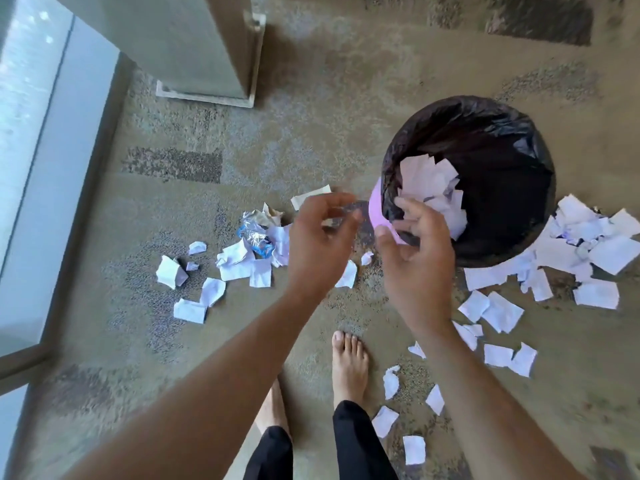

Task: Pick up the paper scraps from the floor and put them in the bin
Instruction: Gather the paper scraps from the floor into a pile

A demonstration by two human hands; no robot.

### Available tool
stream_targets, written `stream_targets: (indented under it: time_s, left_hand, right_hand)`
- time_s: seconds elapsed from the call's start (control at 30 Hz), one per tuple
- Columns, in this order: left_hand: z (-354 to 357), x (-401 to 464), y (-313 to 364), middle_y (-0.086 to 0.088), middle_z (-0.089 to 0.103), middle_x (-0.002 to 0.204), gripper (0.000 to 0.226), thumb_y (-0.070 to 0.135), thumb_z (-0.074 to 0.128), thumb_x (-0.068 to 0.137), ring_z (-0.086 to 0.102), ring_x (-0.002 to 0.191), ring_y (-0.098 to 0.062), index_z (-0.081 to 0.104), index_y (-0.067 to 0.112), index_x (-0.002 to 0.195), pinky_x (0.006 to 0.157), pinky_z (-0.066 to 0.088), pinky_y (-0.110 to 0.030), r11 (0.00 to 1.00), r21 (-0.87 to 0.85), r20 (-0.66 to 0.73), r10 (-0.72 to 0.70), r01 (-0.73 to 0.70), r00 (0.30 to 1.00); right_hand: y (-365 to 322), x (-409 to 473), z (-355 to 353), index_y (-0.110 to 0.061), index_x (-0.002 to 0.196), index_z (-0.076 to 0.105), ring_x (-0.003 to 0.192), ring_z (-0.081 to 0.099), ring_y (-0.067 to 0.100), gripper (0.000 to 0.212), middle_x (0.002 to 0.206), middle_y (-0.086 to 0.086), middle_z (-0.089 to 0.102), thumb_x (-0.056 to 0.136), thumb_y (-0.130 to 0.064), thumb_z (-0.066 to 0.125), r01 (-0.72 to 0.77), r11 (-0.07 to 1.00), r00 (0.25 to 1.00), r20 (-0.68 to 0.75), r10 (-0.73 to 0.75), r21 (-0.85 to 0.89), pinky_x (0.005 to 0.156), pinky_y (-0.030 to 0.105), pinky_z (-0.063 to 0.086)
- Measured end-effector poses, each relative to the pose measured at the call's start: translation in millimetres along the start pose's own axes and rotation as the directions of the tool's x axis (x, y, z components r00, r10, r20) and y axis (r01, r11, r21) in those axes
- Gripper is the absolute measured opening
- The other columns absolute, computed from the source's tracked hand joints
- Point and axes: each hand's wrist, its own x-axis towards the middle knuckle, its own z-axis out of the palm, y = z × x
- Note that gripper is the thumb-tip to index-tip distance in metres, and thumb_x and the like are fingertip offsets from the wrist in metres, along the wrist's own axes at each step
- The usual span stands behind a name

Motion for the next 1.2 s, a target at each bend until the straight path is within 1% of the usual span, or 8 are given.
stream_targets:
  time_s: [0.23,0.37,0.47,0.6,0.77,0.93,1.03,1.2]
  left_hand:
    - [-88,0,-120,0.01,0.047,0.117,0.05,0.021,0.078,0.077,0.049,0.108,-0.005,0.055,0.024,0.121,0.097,0.042,-0.029,0.955,0.225,-0.112,-0.171,0.192,0.979]
    - [-123,8,-197,-0.005,0.033,0.141,0.085,0.027,0.085,0.068,0.038,0.128,-0.016,0.04,0.026,0.14,0.108,0.033,-0.033,0.846,0.248,-0.197,-0.432,0.471,0.88]
    - [-135,15,-247,-0.013,0.024,0.151,0.109,0.032,0.09,0.058,0.026,0.14,-0.025,0.029,0.024,0.148,0.115,0.027,-0.042,0.789,0.416,-0.19,-0.412,0.453,0.891]
    - [-133,25,-290,-0.016,0.008,0.158,0.124,0.04,0.091,0.054,0.012,0.147,-0.026,0.015,0.03,0.151,0.117,0.022,-0.043,0.747,0.495,-0.167,-0.418,0.443,0.893]
    - [-113,41,-310,-0.009,-0.008,0.161,0.13,0.053,0.088,0.054,0.01,0.145,-0.035,0.003,0.041,0.151,0.105,0.034,-0.051,0.649,0.639,-0.186,-0.39,0.412,0.902]
    - [-107,53,-323,-0.013,0.009,0.156,0.123,0.046,0.089,0.055,0.021,0.136,-0.04,0.011,0.043,0.149,0.105,0.032,-0.049,0.619,0.708,-0.168,-0.322,0.341,0.932]
    - [-105,53,-327,-0.012,0.025,0.141,0.106,0.028,0.089,0.059,0.035,0.125,-0.034,0.028,0.033,0.146,0.102,0.034,-0.036,0.735,0.613,-0.123,-0.275,0.291,0.953]
    - [-108,56,-326,-0.012,0.034,0.127,0.073,0.01,0.079,0.069,0.054,0.099,-0.029,0.047,0.02,0.133,0.084,0.043,-0.029,0.794,0.553,-0.075,-0.257,0.254,0.964]
  right_hand:
    - [60,-30,105,-0.013,0.13,0.052,0.113,0.054,0.022,0.061,0.125,0.001,0.05,0.076,-0.018,0.077,0.07,0.98,0.916,0.402,0.01,-0.184,0.096,0.041,0.048]
    - [114,-25,164,-0.018,0.14,0.041,0.125,0.041,0.022,0.085,0.134,0.007,0.044,0.067,-0.029,0.084,0.069,0.938,0.849,0.514,0.124,-0.34,0.102,0.029,0.035]
    - [142,-14,204,-0.033,0.147,0.027,0.132,0.035,0.031,0.101,0.149,0.004,0.028,0.064,-0.041,0.085,0.169,0.874,0.807,0.573,0.142,-0.456,0.1,0.043,0.043]
    - [161,3,242,-0.044,0.149,0.008,0.134,0.029,0.035,0.115,0.159,0.003,0.0,0.063,-0.047,0.083,0.34,0.723,0.765,0.624,0.16,-0.601,0.088,0.045,0.045]
    - [173,22,279,-0.047,0.15,-0.005,0.141,0.016,0.042,0.129,0.16,0.006,-0.015,0.06,-0.046,0.087,0.369,0.711,0.7,0.682,0.211,-0.599,0.103,0.05,0.04]
    - [169,26,303,-0.047,0.147,0.02,0.125,0.037,0.034,0.11,0.141,0.006,0.023,0.061,-0.031,0.087,0.409,0.746,0.687,0.715,0.127,-0.526,0.094,0.045,0.049]
    - [173,19,309,-0.043,0.137,0.041,0.097,0.055,0.03,0.082,0.112,0.005,0.037,0.069,-0.019,0.079,0.352,0.852,0.687,0.726,0.045,-0.386,0.081,0.04,0.053]
    - [181,14,306,-0.031,0.122,0.058,0.091,0.052,0.025,0.055,0.102,0.006,0.048,0.074,-0.005,0.069,0.258,0.901,0.695,0.714,0.078,-0.349,0.074,0.029,0.043]
